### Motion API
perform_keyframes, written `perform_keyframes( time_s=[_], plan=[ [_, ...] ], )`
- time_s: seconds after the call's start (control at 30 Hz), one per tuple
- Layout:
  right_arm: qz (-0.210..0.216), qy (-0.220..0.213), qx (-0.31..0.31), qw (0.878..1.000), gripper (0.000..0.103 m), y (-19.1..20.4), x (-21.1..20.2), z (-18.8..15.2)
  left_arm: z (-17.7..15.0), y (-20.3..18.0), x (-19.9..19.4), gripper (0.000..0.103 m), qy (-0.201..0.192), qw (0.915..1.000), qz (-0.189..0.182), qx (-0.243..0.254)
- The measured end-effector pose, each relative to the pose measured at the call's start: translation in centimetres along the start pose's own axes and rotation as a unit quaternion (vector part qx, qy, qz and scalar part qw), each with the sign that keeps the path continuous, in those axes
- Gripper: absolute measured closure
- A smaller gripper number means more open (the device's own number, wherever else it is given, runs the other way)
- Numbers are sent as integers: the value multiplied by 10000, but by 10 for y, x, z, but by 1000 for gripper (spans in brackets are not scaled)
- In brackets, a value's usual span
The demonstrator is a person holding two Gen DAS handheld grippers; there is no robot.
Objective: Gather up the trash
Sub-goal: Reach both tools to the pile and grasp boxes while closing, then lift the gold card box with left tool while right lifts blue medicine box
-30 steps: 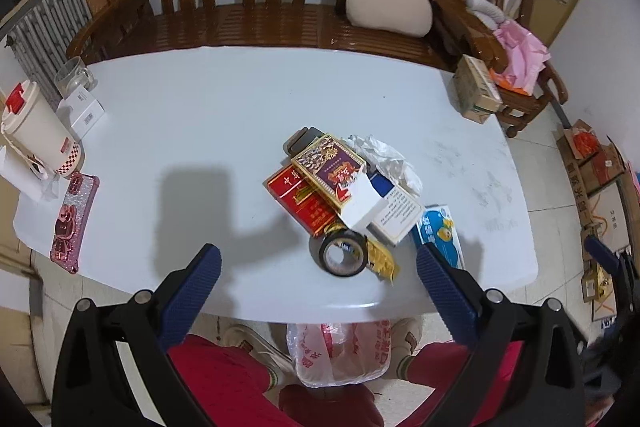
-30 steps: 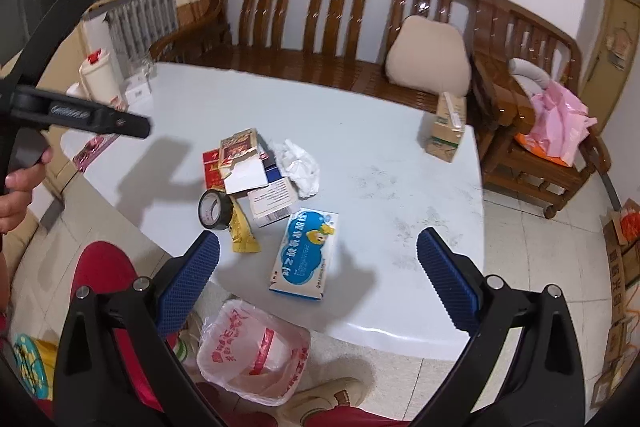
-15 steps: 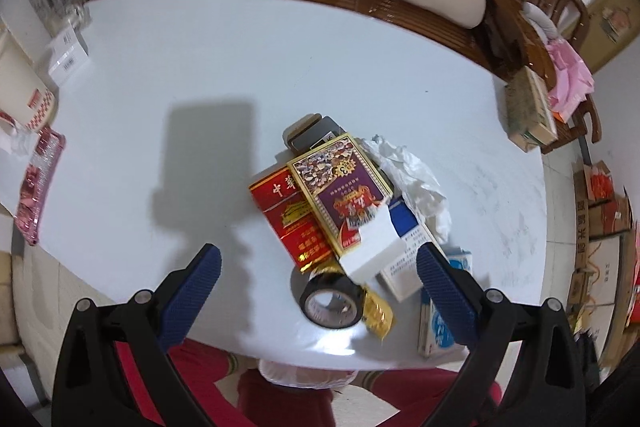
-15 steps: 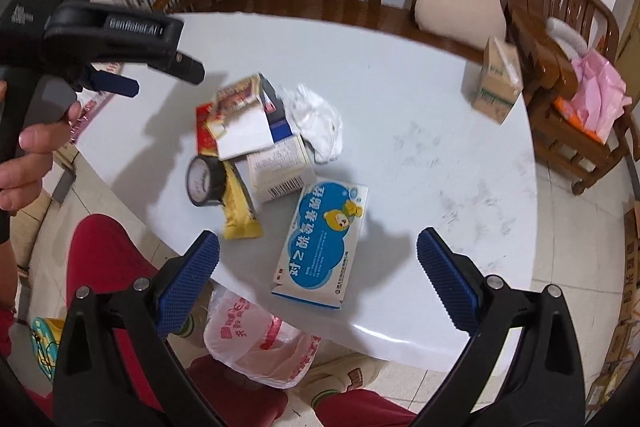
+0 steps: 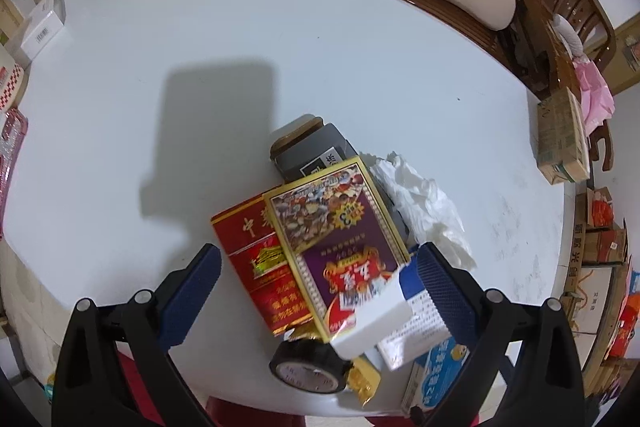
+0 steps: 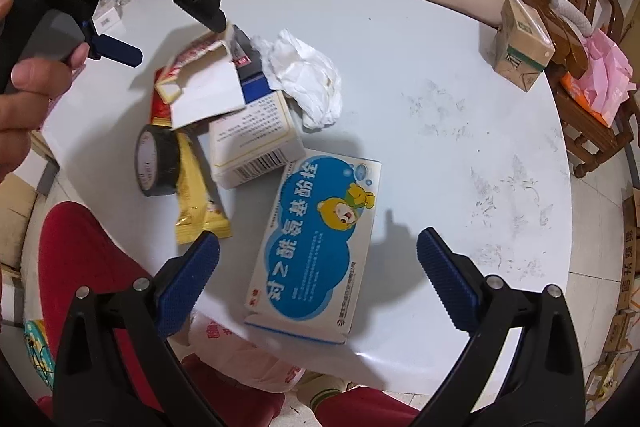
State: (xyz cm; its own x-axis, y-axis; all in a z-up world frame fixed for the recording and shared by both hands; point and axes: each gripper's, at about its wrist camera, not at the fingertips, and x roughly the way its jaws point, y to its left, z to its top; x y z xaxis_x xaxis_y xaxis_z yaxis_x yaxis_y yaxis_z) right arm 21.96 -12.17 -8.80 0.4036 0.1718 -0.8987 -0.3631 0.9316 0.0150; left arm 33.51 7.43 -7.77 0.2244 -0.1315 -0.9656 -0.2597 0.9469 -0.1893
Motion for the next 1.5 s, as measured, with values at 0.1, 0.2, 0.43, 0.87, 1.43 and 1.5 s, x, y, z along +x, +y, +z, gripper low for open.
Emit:
perform_keyframes(
  time_s=[0.1, 0.2, 0.43, 0.87, 1.43, 1.5],
  plan=[
    [-32, 27, 42, 10000, 6, 1, 8, -2, 3, 1, 10, 7, 80, 9999, -19, -123],
    [-175, 34, 14, 9998, 6, 6, 14, -3, 5, 2, 16, 7, 122, 9997, 5, -230],
    [-471, -12, -53, 9989, 7, 11, 22, -5, 7, 8, 23, 8, 132, 9986, 56, -502],
    [-50, 149, 25, 9999, 39, 2, 29, -10, 8, 8, 21, 31, 173, 9987, -141, -450],
    [-147, -38, 224, 9996, 42, -19, 20, 5, 10, 13, -8, 37, -501, 9977, -439, -89],
    [-175, -106, 299, 9993, 42, -24, 15, 6, 11, 13, -10, 37, -542, 9976, -423, -54]
  ],
)
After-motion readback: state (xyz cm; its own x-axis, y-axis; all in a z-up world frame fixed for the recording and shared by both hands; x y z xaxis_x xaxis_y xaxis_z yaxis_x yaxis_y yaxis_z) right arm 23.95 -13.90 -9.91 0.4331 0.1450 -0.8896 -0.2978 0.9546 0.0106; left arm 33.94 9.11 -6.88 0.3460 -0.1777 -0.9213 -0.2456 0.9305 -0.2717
